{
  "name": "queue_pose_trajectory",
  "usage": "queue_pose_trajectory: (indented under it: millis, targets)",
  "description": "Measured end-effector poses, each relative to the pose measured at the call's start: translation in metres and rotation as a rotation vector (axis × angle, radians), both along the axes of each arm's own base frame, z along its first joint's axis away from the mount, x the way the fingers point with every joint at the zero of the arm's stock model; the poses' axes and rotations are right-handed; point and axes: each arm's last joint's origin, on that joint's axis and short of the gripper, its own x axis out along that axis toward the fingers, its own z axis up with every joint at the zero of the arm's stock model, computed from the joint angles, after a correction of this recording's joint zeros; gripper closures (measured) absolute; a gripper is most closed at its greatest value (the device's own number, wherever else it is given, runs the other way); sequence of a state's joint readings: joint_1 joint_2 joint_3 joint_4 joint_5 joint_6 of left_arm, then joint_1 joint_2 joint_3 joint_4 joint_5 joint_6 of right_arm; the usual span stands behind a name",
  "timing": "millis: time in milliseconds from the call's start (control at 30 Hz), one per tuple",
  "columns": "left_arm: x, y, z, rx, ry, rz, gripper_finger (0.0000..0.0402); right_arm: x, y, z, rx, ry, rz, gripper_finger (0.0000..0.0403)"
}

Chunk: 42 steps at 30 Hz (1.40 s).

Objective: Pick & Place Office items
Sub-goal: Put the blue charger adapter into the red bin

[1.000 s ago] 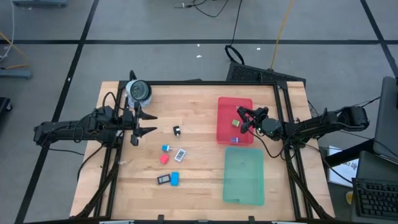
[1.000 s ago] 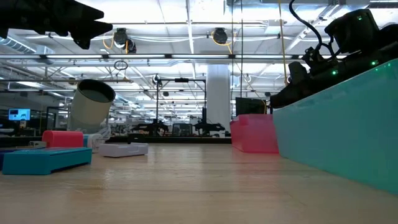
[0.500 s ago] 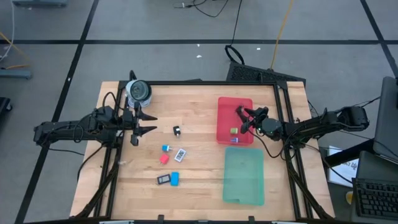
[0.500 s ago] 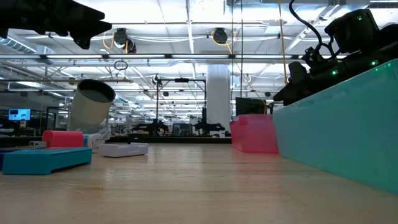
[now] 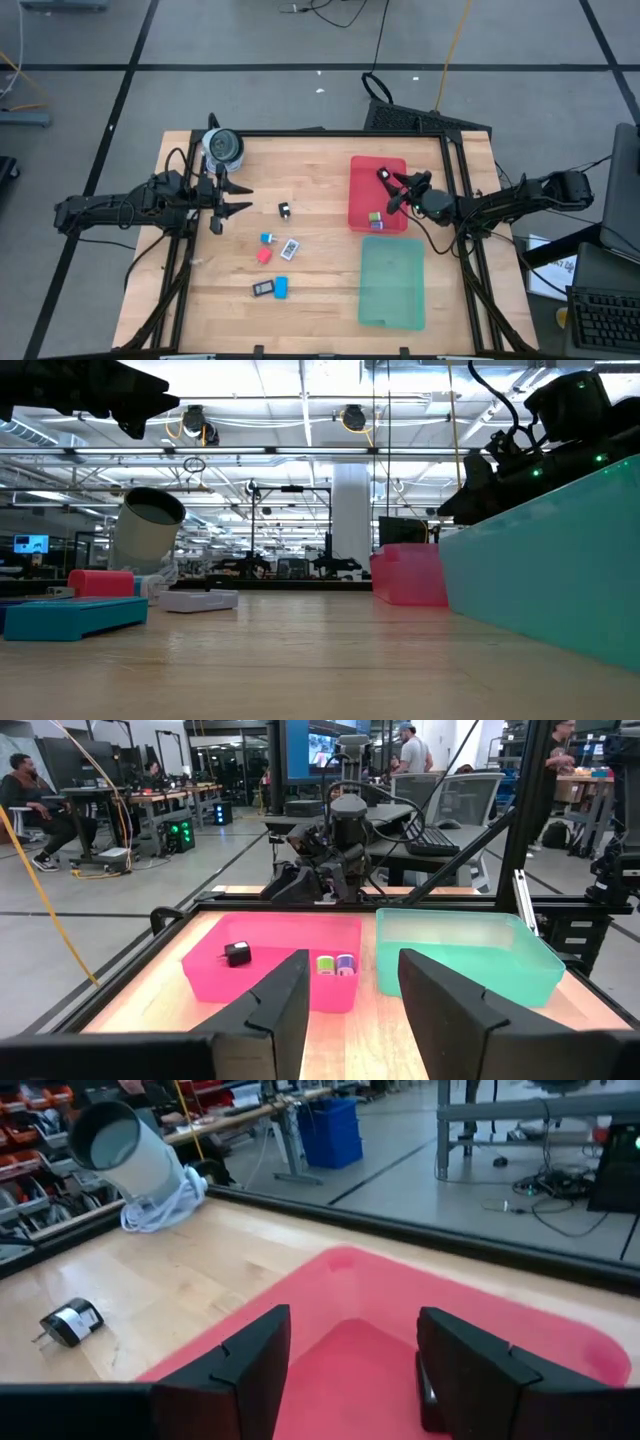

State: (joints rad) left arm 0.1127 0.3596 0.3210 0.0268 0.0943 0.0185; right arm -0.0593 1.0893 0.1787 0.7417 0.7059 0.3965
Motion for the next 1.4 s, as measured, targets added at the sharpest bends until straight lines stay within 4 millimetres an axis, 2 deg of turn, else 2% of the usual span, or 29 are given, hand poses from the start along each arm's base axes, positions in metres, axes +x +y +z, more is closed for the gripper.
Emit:
queue_pose_trajectory:
  millis: [300,367,600,800,1067,1300,1400]
  targets:
    - [0.0,0.0,0.0,0.0,0.0,0.0,0.0218,0.002,0.001,0.008,-0.008,-0.078,0.044,0.0197]
    - [0.0,0.0,0.0,0.0,0.0,0.0,0.0212,0.005,0.003,0.012,-0.003,-0.125,0.163,0.0199]
    - [0.0,0.0,0.0,0.0,0.0,0.0,0.0194,0.01,0.022,0.033,-0.021,-0.325,0.742,0.021]
    - [0.0,0.0,0.0,0.0,0.0,0.0,0.0192,0.009,0.041,0.036,0.008,-0.357,1.015,0.0211]
    - [0.0,0.0,0.0,0.0,0.0,0.0,0.0213,0.007,0.058,0.035,-0.068,-0.333,1.111,0.0212]
    - [0.0,0.0,0.002,0.001,-0.024,0.0,0.0231,0.007,0.059,0.035,-0.115,-0.316,1.12,0.0215]
    - [0.001,-0.001,0.007,-0.081,-0.072,-0.026,0.0238,0.007,0.059,0.034,-0.107,-0.307,1.12,0.0217]
